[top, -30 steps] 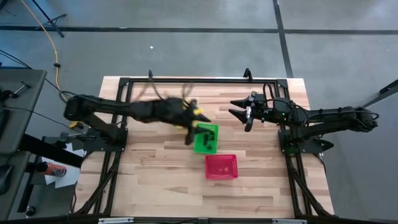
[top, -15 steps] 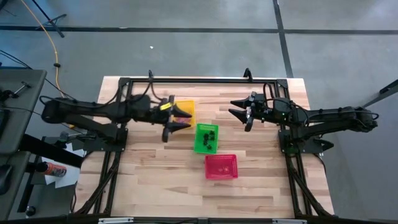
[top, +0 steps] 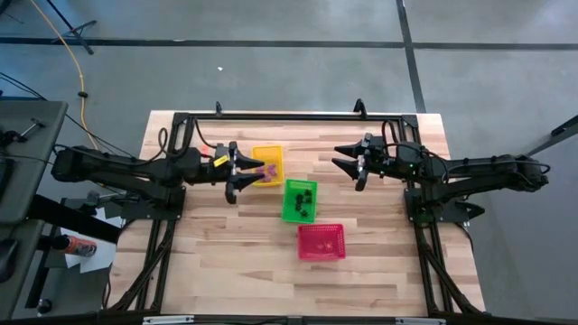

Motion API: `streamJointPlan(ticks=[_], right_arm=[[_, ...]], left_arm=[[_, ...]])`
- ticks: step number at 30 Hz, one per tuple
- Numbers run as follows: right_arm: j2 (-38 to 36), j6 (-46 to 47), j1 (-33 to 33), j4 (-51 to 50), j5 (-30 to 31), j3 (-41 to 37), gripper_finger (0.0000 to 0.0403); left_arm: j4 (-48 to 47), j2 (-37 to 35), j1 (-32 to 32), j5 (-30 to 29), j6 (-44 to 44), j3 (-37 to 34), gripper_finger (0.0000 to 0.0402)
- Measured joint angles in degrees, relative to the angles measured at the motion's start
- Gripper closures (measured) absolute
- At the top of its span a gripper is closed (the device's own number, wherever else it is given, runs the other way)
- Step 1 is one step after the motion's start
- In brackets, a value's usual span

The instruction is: Sort Halloween decoration

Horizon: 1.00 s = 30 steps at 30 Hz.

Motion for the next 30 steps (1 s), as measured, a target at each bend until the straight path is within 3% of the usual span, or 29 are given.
streamJointPlan(ticks=[14,20,30], right_arm=[[0.0,0.5,0.0,0.0,-1.4,0.0,0.019],[0.0,6.2,0.0,0.0,-0.1,0.0,0.019],[0.0,11.1,0.0,1.3,2.3,0.0,0.019]], left_arm=[[-0.7,0.1,0.0,-0.8,-2.4,0.0,0.0227],[-0.7,0.1,0.0,-2.7,-3.6,0.0,0.0227],[-1.2,-5.7,2.4,0.0,-5.8,0.0,0.0227]])
